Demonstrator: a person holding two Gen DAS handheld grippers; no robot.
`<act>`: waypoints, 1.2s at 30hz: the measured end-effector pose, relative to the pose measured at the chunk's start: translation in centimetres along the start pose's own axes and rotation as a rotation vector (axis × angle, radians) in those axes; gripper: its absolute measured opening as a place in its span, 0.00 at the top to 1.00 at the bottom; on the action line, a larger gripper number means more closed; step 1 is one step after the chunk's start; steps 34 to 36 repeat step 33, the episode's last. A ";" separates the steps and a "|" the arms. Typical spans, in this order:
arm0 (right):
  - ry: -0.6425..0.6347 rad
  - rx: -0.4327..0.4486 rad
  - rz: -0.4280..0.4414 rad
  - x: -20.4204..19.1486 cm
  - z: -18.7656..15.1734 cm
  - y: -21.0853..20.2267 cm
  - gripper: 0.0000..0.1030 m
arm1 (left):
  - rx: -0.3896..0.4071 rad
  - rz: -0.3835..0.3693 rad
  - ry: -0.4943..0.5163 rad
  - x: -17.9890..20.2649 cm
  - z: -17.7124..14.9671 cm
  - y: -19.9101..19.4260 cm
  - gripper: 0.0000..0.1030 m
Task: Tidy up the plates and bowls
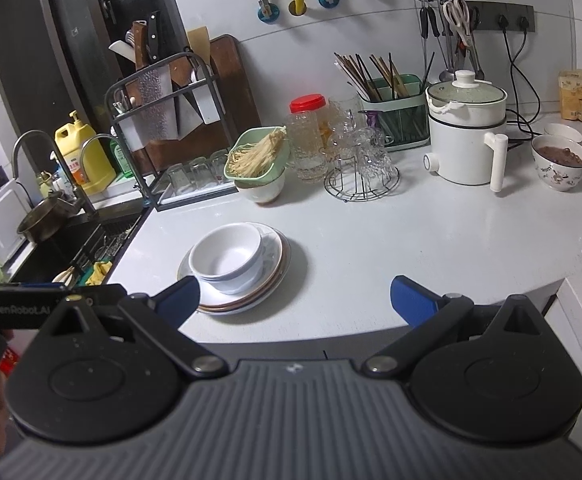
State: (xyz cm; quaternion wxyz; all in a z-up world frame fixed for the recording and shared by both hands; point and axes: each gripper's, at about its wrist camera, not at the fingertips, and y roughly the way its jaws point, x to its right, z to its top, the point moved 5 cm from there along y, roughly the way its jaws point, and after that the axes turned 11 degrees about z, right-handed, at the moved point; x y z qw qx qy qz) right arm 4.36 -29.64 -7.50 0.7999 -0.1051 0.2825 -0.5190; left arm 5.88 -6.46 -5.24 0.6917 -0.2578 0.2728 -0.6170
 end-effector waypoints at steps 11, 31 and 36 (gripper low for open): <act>-0.005 0.002 -0.003 -0.5 -0.9 -0.6 0.00 | -0.008 -0.008 -0.002 0.2 -0.4 -0.4 0.03; 0.006 0.033 0.014 0.1 -0.6 -0.8 0.00 | 0.028 0.013 -0.019 -0.1 0.5 -1.0 0.03; 0.008 0.032 0.018 0.0 -0.6 -0.9 0.00 | 0.036 0.016 -0.018 0.0 0.5 -1.2 0.03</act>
